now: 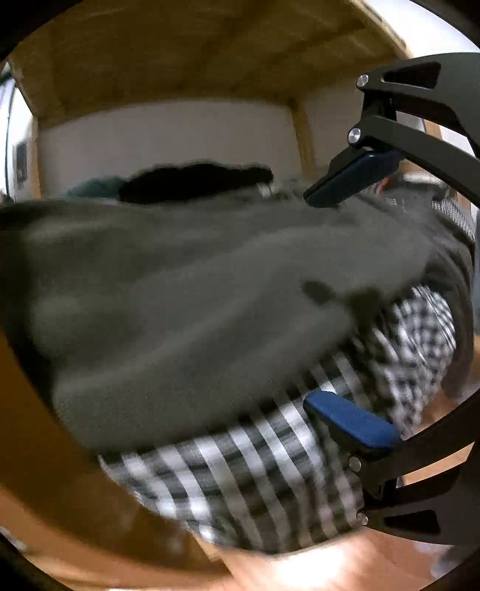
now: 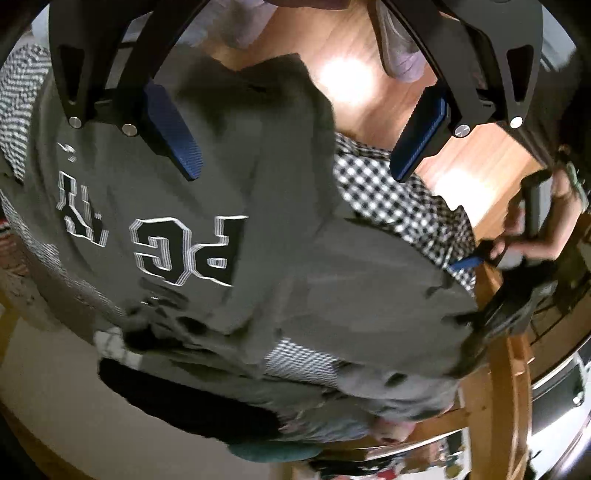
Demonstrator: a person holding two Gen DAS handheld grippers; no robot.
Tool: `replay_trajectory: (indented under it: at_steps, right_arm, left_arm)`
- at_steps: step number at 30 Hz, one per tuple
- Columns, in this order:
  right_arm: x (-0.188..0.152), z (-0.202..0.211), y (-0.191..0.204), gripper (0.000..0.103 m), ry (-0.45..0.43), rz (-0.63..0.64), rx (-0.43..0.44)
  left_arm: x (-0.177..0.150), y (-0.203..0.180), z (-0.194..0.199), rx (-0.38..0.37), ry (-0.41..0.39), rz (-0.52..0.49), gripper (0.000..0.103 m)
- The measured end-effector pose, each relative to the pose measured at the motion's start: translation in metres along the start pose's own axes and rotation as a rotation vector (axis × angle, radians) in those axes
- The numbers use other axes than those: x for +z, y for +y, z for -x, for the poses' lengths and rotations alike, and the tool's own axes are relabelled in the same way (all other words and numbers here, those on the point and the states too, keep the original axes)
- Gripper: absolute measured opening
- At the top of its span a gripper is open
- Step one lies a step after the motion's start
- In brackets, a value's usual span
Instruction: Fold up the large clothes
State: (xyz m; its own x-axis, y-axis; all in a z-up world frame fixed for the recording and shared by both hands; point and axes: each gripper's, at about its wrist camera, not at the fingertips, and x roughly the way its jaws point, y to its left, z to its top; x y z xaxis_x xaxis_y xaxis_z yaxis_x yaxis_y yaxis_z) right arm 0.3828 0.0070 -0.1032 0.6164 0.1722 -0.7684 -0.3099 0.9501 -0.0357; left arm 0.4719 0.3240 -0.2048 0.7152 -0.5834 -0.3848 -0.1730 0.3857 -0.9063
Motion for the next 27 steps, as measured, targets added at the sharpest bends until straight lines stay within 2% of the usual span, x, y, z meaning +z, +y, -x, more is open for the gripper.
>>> replay_trajectory:
  at_steps: [1,3,6,8,10,15,16,17,18,19,20,22,23,26,27]
  right_arm:
    - [-0.001,-0.004,0.005,0.1,-0.01,0.015,0.012]
    - [-0.005,-0.012,0.016,0.1,-0.039,0.058,0.025]
    - [-0.016,-0.02,0.035,0.1,-0.145,0.169,0.029]
    - [-0.024,-0.022,0.049,0.1,-0.222,0.262,-0.001]
    - [-0.033,-0.023,0.071,0.1,-0.309,0.398,-0.05]
    - [-0.051,-0.027,0.123,0.1,-0.535,0.689,-0.151]
    - [-0.053,-0.032,0.135,0.1,-0.583,0.757,-0.185]
    - [-0.053,-0.036,0.141,0.1,-0.601,0.791,-0.203]
    - [-0.051,-0.045,0.15,0.1,-0.624,0.833,-0.231]
    - [-0.048,-0.053,0.155,0.1,-0.638,0.852,-0.252]
    - [-0.045,-0.059,0.16,0.1,-0.648,0.855,-0.268]
    - [-0.035,-0.081,0.167,0.1,-0.644,0.866,-0.329]
    - [-0.029,-0.092,0.17,0.1,-0.626,0.872,-0.354]
    - [-0.01,-0.118,0.175,0.1,-0.572,0.888,-0.368]
    - [-0.001,-0.124,0.176,0.097,-0.541,0.877,-0.356]
  left_arm:
    - [0.002,-0.002,-0.003,-0.039,-0.006,0.013,0.098]
    - [0.006,-0.006,-0.004,-0.035,-0.03,0.018,0.098]
    - [0.017,-0.015,0.001,-0.044,-0.083,0.007,0.098]
    - [0.024,-0.024,0.002,-0.068,-0.111,-0.014,0.098]
    - [0.03,-0.037,-0.003,-0.136,-0.116,-0.047,0.098]
    - [0.044,-0.056,-0.009,-0.187,-0.169,-0.071,0.097]
    - [0.045,-0.059,-0.01,-0.199,-0.169,-0.068,0.089]
    - [0.045,-0.066,-0.012,-0.202,-0.162,-0.074,0.073]
    - [0.046,-0.068,-0.009,-0.191,-0.157,-0.094,0.063]
    - [0.044,-0.077,-0.012,-0.174,-0.151,-0.129,0.043]
    - [0.044,-0.082,-0.011,-0.161,-0.147,-0.153,0.028]
    - [0.046,-0.086,-0.012,-0.14,-0.14,-0.182,0.015]
    - [0.046,-0.084,-0.011,-0.136,-0.137,-0.178,0.012]
    - [0.049,-0.088,-0.006,-0.14,-0.125,-0.185,0.009]
    - [0.05,-0.083,0.004,-0.141,-0.123,-0.198,0.009]
